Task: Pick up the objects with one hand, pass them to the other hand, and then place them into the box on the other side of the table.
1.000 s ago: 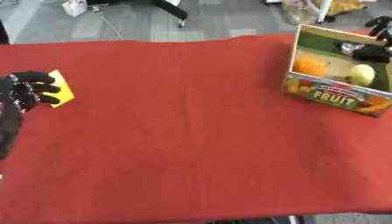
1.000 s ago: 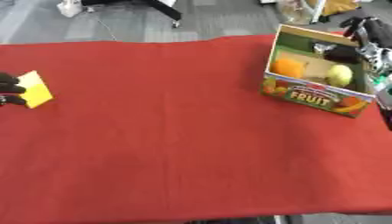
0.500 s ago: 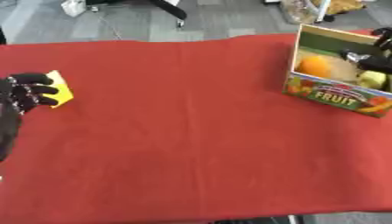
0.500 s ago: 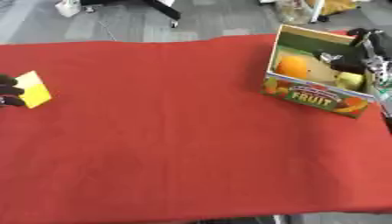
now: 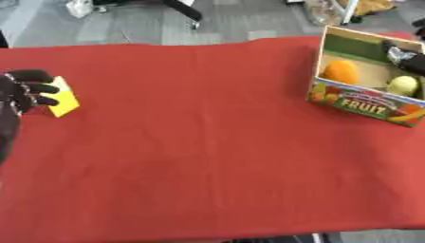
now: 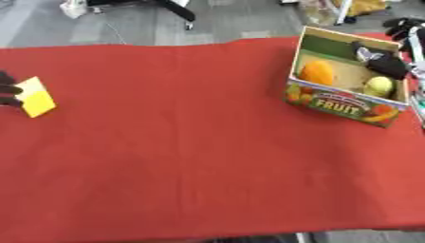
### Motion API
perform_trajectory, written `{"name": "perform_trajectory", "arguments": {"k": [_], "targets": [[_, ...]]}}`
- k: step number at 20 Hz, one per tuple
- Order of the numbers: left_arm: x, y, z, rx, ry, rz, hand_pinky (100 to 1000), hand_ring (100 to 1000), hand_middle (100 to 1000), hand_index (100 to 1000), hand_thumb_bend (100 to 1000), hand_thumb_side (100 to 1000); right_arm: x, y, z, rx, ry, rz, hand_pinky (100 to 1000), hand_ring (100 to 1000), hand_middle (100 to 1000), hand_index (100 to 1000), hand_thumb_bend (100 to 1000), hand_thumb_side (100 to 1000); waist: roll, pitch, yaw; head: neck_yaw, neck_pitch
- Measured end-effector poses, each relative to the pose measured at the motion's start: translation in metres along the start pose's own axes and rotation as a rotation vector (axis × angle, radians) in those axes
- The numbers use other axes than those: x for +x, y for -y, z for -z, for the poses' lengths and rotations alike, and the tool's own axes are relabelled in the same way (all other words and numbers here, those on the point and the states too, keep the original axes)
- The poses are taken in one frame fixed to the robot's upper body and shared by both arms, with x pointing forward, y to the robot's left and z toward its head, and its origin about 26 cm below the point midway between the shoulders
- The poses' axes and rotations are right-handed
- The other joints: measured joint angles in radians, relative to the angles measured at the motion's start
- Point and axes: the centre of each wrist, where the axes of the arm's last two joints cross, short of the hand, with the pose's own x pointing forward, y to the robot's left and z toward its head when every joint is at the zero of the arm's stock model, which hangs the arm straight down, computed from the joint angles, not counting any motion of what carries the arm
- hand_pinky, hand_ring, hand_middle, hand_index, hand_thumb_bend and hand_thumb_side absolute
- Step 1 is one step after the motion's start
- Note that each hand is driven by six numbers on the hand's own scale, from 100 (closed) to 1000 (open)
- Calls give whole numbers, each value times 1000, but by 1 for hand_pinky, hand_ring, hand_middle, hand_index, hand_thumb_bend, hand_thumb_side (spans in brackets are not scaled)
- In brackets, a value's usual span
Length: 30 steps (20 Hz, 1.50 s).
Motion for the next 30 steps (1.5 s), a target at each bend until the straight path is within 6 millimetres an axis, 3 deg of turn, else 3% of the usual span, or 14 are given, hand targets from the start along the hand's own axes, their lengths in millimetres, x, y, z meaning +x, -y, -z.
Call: {"name": "perform_trajectory", "arguments": {"k": [4,9,14,16,21,25,30], "targets": [[10,-24,12,36,-5,120,653,691,675,775,646,760,20,-21,-17,-40,94,119,635,724,661,783,303,492,0,0,-11,32,0],[17,-61,23,48,-91,296,712,734,727,819,672,722,51,-52,-43,-26,230,223,647,727,666,789,258,479,0,0,-24,102,-1],[22,-97,34,-4,-240,483,766,771,770,846,714,642,79,-64,-66,16,369,298,644,725,663,785,239,478,0,0,-45,148,-9],[23,-106,41,-38,-301,568,791,783,790,857,723,619,91,-62,-76,30,415,338,642,720,663,784,231,480,0,0,-53,160,-10],[8,-113,61,-214,-449,1021,812,781,789,861,723,559,142,-27,-89,70,467,409,640,716,661,776,188,494,1,0,-61,177,-11],[-15,-112,69,-358,-578,1158,815,777,785,858,723,514,150,-22,-92,103,460,442,637,714,659,770,170,486,0,0,-70,181,-10],[-43,-110,69,-417,-699,1181,806,768,772,847,727,504,152,-23,-93,123,456,463,636,715,659,770,162,486,0,0,-78,185,-10]]}}
